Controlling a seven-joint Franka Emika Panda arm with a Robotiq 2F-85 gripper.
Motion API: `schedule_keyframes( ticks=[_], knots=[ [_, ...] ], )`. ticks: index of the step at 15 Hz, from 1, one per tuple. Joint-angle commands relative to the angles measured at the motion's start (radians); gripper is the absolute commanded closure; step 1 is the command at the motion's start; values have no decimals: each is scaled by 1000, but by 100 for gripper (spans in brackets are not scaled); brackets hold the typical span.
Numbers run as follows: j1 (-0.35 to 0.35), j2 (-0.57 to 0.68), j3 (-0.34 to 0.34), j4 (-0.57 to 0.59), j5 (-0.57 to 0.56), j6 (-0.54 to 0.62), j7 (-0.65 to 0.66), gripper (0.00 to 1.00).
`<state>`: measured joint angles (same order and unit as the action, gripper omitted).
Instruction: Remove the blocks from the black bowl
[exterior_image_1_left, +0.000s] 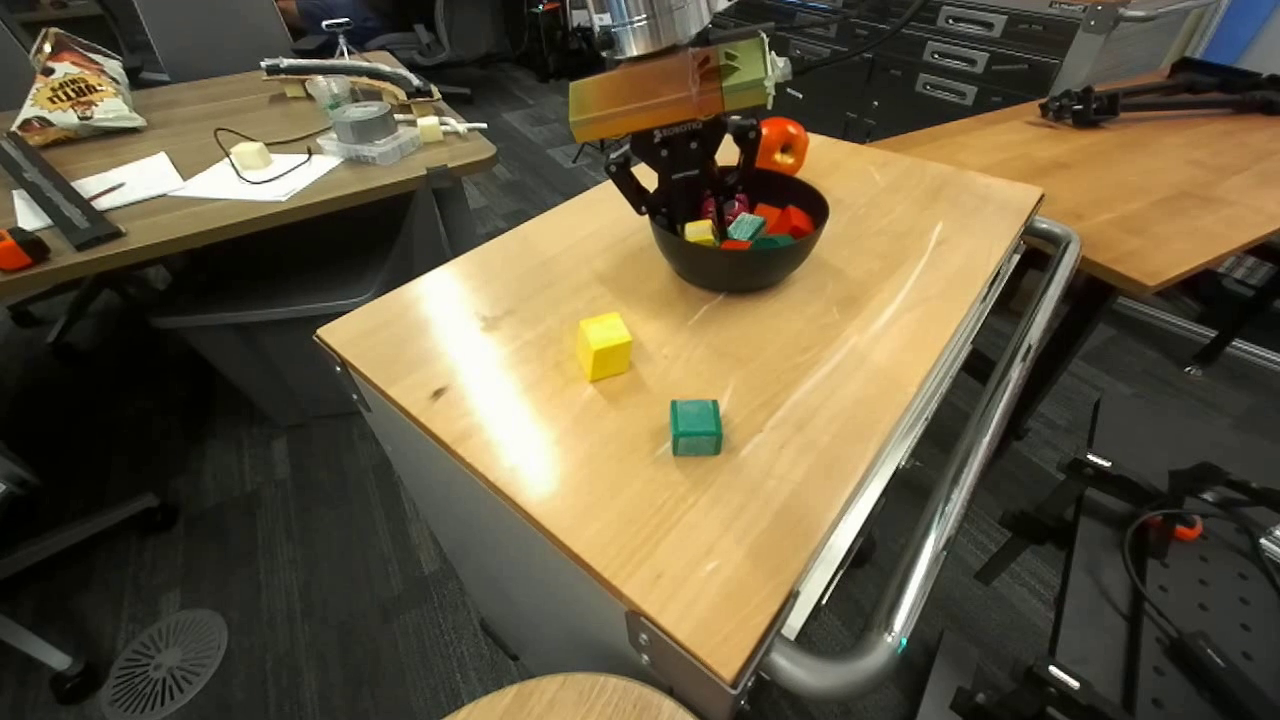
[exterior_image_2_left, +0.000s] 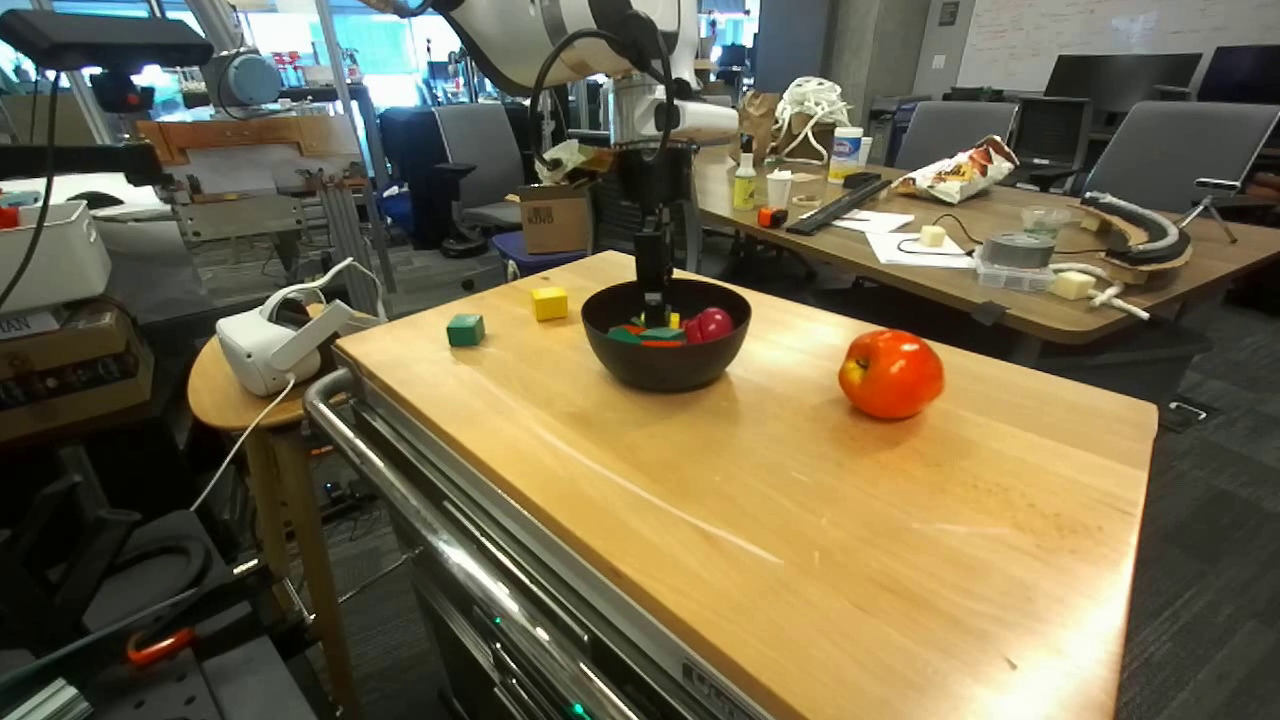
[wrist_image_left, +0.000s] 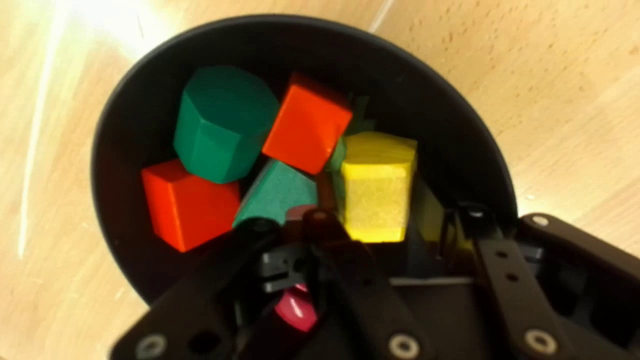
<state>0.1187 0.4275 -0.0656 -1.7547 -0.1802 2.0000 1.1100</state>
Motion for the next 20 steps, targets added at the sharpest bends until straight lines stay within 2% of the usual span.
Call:
schedule_keyframes(
  ticks=[1,8,9,17,20],
  knots=[
    [12,42,-4,50,-20,-37,-8,64],
    [13,36,-5,60,-27,-40,-12,74],
    [11,24,-6,62,-29,-36,-17,88],
    [-7,-98,6,71,-6,15,-95,88],
    [15,-135,18,74,-39,118,-102,88]
  ],
)
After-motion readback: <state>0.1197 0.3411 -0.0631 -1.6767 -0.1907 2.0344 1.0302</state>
